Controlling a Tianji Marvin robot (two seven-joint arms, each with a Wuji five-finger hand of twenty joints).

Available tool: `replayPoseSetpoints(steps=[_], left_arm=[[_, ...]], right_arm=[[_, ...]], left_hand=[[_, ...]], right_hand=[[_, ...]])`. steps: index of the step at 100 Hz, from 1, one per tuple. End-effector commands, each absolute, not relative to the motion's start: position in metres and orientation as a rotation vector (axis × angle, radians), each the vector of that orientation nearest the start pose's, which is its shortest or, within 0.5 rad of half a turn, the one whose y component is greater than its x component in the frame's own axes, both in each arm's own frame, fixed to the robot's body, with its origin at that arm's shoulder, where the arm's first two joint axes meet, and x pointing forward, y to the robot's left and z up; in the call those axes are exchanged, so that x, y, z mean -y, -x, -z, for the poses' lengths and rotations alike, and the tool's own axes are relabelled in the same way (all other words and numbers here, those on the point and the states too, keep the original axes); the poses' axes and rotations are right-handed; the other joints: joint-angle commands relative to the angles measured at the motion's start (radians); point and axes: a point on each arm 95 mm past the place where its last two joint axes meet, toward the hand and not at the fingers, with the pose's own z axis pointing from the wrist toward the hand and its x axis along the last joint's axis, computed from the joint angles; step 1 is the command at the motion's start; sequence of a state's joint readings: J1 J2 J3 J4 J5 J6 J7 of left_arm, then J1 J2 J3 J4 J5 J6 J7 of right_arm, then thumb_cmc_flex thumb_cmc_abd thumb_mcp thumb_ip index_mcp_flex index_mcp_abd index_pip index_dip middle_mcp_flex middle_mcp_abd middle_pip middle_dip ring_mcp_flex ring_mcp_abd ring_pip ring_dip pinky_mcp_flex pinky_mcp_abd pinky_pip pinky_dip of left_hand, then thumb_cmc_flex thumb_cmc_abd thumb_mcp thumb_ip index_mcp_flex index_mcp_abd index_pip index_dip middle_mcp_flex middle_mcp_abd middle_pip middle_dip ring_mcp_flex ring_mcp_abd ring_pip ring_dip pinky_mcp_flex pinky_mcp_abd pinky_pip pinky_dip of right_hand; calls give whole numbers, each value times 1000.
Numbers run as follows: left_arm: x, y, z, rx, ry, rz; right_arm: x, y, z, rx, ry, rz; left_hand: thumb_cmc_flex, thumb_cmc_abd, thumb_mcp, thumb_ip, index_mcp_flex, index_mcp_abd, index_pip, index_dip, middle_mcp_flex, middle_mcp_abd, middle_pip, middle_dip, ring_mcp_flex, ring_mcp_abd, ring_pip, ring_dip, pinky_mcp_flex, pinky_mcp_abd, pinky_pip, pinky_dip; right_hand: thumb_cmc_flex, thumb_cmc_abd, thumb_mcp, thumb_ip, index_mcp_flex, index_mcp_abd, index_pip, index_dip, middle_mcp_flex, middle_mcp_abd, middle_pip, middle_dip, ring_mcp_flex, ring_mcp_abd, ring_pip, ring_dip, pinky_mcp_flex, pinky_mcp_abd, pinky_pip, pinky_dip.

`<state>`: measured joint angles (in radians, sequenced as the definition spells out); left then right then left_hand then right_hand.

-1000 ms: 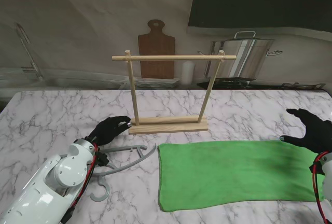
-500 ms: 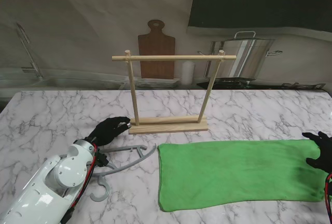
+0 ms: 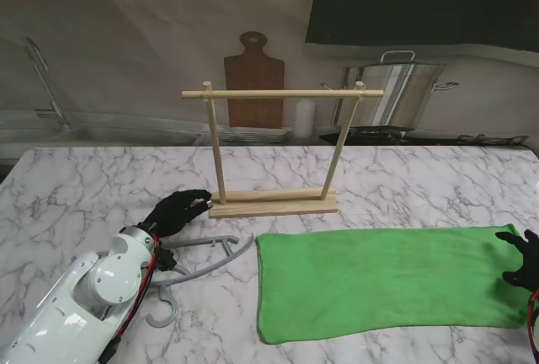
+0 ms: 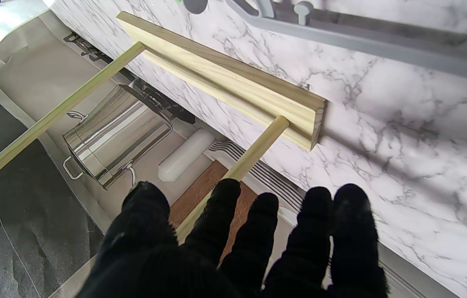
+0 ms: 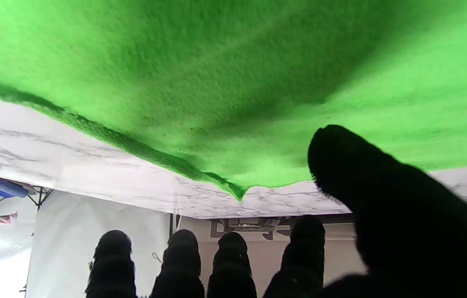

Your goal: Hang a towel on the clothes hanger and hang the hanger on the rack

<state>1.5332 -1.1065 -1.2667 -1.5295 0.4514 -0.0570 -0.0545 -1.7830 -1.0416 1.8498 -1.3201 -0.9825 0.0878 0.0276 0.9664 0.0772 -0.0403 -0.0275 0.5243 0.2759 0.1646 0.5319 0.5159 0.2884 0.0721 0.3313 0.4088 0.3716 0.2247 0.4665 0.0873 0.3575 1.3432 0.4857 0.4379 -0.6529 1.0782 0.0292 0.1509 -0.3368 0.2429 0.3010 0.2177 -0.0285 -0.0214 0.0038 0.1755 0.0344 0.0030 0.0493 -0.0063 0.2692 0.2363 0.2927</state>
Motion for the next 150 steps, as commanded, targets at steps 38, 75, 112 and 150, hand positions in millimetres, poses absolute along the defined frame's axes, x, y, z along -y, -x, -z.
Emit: replayPoseSetpoints(steps=[38, 75, 112, 150], left_arm=[[-21, -415, 332, -1256, 1746, 1770], [-21, -415, 332, -1259, 1749, 1769], [-21, -415, 332, -1260, 1745, 1776], [-20, -415, 333, -1260, 1743, 1781]], right_arm=[[307, -315, 397, -1065, -1725, -624], [293, -323, 411, -1088, -1750, -627], [282, -327, 420, -1045, -1717, -714], [264, -340, 420, -942, -1606, -906]], left_hand=[[0, 49, -1, 4, -25, -5, -10, -15, -33, -12, -6, -10, -15, -25, -5, -18, -20, -10, -791, -5], [-2, 46, -1, 4, -29, -6, -12, -16, -42, -12, -8, -12, -19, -25, -7, -19, -22, -11, -798, -5], [-5, 44, -1, 4, -28, -5, -11, -15, -48, -14, -8, -12, -22, -27, -8, -19, -22, -13, -802, -4], [-8, 45, -1, 4, -28, -5, -11, -15, -54, -14, -9, -11, -26, -29, -8, -18, -22, -15, -804, -3]], right_hand=[[-25, -34, 17, 2, -6, -58, 40, 9, -37, -23, -25, -12, -37, -42, -31, -20, -31, -35, -36, -9], [96, 48, -57, -66, 117, -111, 199, 46, 17, -54, -17, -8, -1, -66, -27, -22, -15, -59, -55, -1], [165, 176, -239, -222, 419, -151, 492, -88, 150, -129, -4, 9, 72, -122, -19, -17, 35, -108, -101, -24], [281, 271, -289, -260, 669, 14, 739, 51, 263, -124, 440, 255, 215, -139, 44, 40, 84, -111, -72, -40]])
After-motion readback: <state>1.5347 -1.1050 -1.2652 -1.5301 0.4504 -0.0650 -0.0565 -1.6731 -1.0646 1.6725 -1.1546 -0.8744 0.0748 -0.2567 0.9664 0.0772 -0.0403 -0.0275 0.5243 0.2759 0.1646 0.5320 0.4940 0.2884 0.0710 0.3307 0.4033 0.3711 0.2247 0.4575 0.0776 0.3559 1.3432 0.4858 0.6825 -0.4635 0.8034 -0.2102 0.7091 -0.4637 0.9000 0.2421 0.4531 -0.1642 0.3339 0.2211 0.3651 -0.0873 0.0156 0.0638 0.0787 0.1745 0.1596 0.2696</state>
